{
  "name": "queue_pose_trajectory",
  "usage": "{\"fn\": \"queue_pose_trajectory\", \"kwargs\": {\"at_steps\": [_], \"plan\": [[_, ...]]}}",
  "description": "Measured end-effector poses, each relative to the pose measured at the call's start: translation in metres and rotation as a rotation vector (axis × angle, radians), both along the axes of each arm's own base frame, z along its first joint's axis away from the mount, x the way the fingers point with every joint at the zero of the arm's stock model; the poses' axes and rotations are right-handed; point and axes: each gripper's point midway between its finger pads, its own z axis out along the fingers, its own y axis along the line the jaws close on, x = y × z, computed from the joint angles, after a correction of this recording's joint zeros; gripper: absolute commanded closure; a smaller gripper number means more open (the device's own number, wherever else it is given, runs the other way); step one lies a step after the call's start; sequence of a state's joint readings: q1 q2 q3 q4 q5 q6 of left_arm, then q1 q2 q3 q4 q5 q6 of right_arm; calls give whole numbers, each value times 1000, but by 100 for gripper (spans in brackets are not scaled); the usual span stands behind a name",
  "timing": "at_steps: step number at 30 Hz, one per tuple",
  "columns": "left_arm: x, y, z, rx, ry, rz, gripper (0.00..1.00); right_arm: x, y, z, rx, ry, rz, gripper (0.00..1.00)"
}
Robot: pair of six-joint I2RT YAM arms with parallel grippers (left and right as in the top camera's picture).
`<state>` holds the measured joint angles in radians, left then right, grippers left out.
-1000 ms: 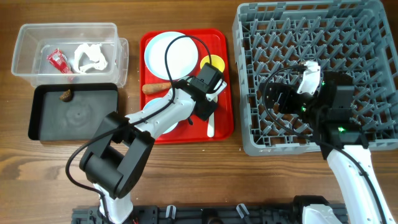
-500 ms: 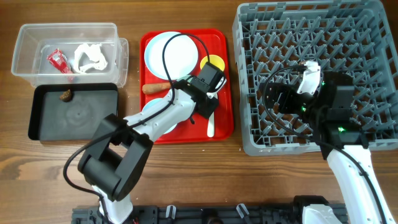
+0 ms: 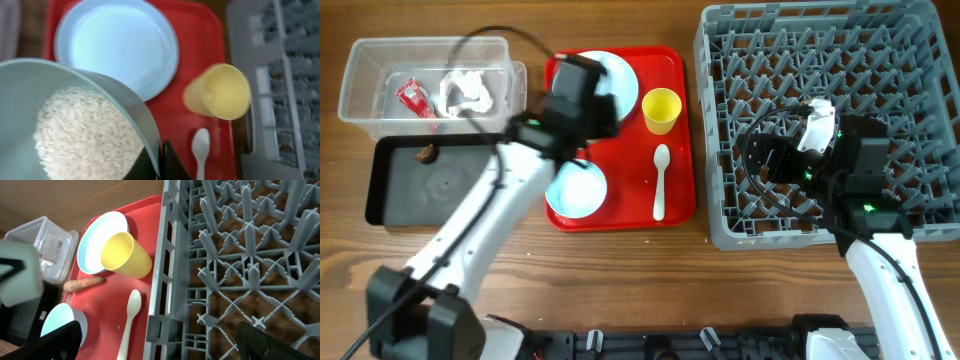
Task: Sort waste into correct bins and load items into the dishwasher rack
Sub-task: 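Tip the green bowl over the black tray to pour out rice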
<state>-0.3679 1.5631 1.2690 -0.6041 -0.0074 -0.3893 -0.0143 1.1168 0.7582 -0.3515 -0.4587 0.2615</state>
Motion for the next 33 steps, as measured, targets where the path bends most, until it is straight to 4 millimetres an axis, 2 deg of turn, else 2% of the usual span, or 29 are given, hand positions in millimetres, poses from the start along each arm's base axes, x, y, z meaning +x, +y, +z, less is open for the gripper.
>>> {"fn": "queue_pose_trajectory", "kwargs": {"at_steps": [5,8,11,16,21,27,30,33], "plan": [[-6,100,-16,-86,161,205,96,0,0,0,-1,1,-1,0],[-15,143,-17,-181,202,204,96,0,-1,-1,-4,2,-4,0],[-20,166,-8,-274,156,122,96,0,-1,-1,-5,1,-6,0],[-34,185,1,-471,40,6,96,0,-1,-1,-5,4,-6,0],[-54,224,0,-651,-97,54,96,0,-1,-1,1,7,-11,0],[-66,255,11,-864,-230,91,96,0,-1,-1,11,13,-19,0],[-68,272,6,-1002,-268,119,96,0,-1,-1,11,13,-19,0],[-72,287,-8,-1112,-261,177,96,0,-1,-1,11,13,-19,0]]}}
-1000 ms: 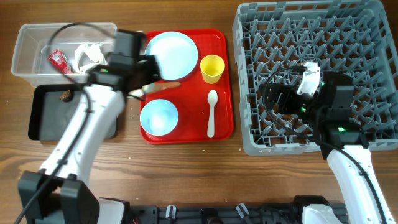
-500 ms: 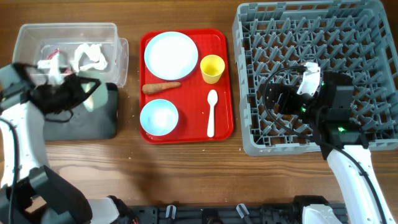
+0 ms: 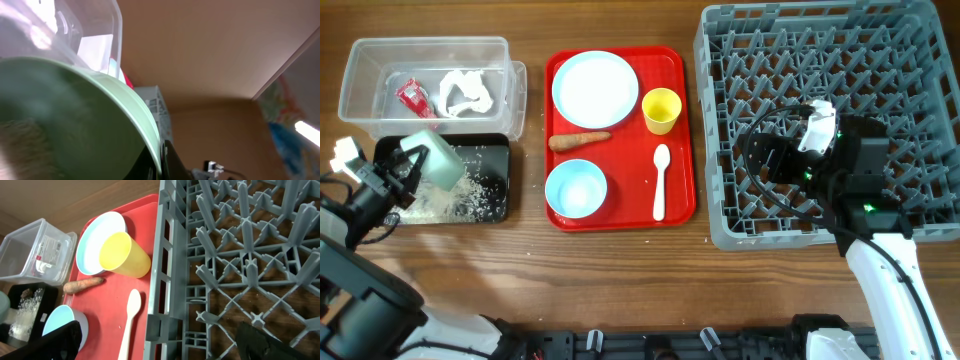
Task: Sort waste into correct bins and load items into the dishwasher rack
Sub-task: 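Tip the green bowl over the black tray to pour out rice, then return the empty green bowl to the red tray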
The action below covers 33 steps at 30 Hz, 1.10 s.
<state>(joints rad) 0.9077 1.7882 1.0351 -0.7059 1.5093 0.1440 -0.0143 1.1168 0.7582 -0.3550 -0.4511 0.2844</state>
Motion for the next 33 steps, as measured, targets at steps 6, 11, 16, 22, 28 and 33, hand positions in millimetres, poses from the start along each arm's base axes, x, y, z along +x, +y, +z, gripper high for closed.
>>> {"fn": "queue_pose_trajectory", "kwargs": {"at_steps": [6,11,16,22,28,33], "plan": [[-1,4,-4,-92,36,11,96,0,0,0,0,0,0,0],[-1,4,-3,-120,49,11,96,0,0,0,0,0,0,0],[1,-6,-2,-166,88,-11,96,1,0,1,0,-3,0,0],[31,-107,71,167,-133,-304,96,1,0,1,5,-1,-4,0],[50,-285,69,750,-250,-555,96,1,0,0,3,0,-6,0],[38,-374,-24,1203,-127,-625,96,0,-1,0,2,3,-8,0]]}}
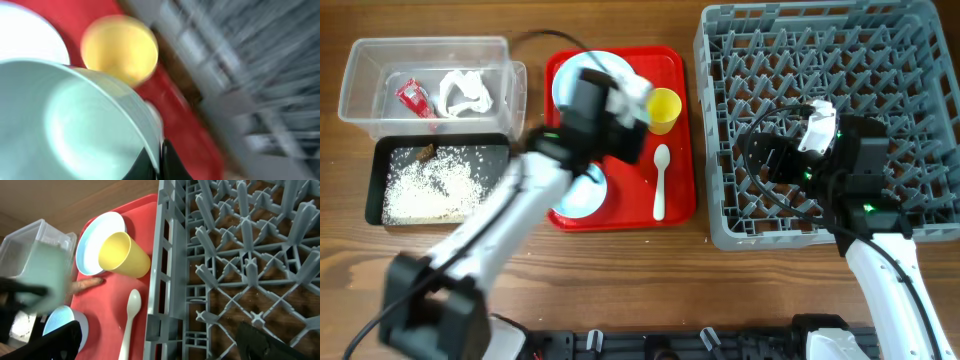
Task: Sort waste into correct bins and load items into the dishwasher rack
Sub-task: 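Return the empty green bowl to the red tray, then grasp the carrot on the red tray with the left gripper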
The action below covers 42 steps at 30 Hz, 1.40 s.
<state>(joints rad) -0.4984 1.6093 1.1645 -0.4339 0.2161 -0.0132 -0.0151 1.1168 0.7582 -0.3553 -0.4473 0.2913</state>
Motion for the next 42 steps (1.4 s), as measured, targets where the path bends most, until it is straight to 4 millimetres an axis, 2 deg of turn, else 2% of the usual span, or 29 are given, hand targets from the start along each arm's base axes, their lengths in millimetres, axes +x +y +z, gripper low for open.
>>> {"fn": "queue_pose_trajectory", "kwargs": {"at_steps": [4,6,8,11,17,19,20,21,23,24,26,28,31,33,36,40,42], "plan": [[-13,-19,-57,205,25,-15,96,0,0,0,0,0,0,0],[-16,-20,-71,247,37,-17,95,0,0,0,0,0,0,0],[-15,-16,-83,282,51,-8,83,0,0,0,0,0,0,0],[-14,-14,-84,296,45,-1,60,0,0,0,0,0,0,0],[-14,-11,-84,302,50,9,43,0,0,0,0,0,0,0],[-13,-10,-75,276,47,41,35,0,0,0,0,0,0,0],[-9,-7,-63,252,30,66,32,0,0,0,0,0,0,0],[-5,-2,-53,234,15,87,32,0,0,0,0,0,0,0],[16,18,-23,173,-32,176,33,0,0,0,0,0,0,0],[28,33,-11,147,-50,234,33,0,0,0,0,0,0,0],[54,77,1,111,-56,386,34,0,0,0,0,0,0,0],[66,119,-10,108,-8,521,34,0,0,0,0,0,0,0],[69,145,-48,148,89,589,37,0,0,0,0,0,0,0],[65,149,-79,218,145,540,37,0,0,0,0,0,0,0],[62,149,-105,328,152,382,38,0,0,0,0,0,0,0],[68,147,-112,400,93,235,40,0,0,0,0,0,0,0],[73,146,-112,410,69,208,46,0,0,0,0,0,0,0]]}}
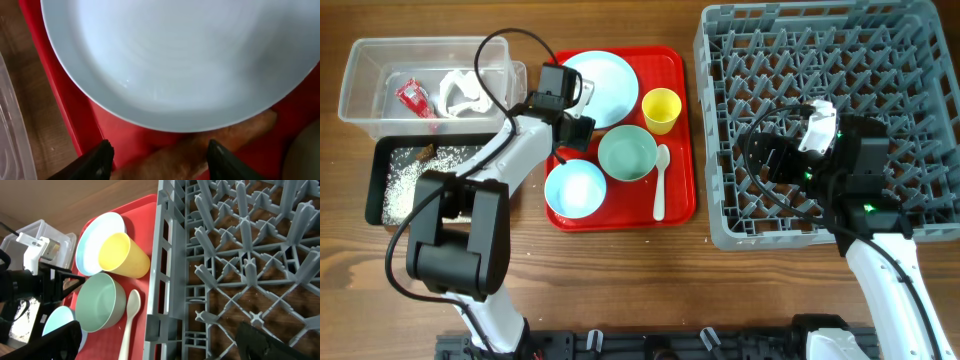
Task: Sort waste into correct bins and load items into the dishwasher rack
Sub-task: 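Grasp the carrot on the red tray with the left gripper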
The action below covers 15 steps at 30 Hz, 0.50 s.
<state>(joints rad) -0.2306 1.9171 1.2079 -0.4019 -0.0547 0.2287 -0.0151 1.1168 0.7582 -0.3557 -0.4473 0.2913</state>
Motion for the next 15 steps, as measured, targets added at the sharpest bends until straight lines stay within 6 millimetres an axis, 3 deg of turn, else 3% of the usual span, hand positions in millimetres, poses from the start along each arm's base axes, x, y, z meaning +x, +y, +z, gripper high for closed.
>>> {"fn": "queue_pose_trajectory", "kwargs": {"at_steps": [2,3,7,10,15], "plan": [[2,-3,-1,-1,0,-30,58,0,0,0,0,0,0,0],[3,-6,-2,-7,3,-55,59,0,0,0,0,0,0,0],[2,-9,-4,-14,13,-84,55,0,0,0,0,0,0,0],[-3,-8,-5,-6,40,-94,38,0,0,0,0,0,0,0],[-20,-8,-11,-8,116,-108,35,0,0,0,0,0,0,0]]}}
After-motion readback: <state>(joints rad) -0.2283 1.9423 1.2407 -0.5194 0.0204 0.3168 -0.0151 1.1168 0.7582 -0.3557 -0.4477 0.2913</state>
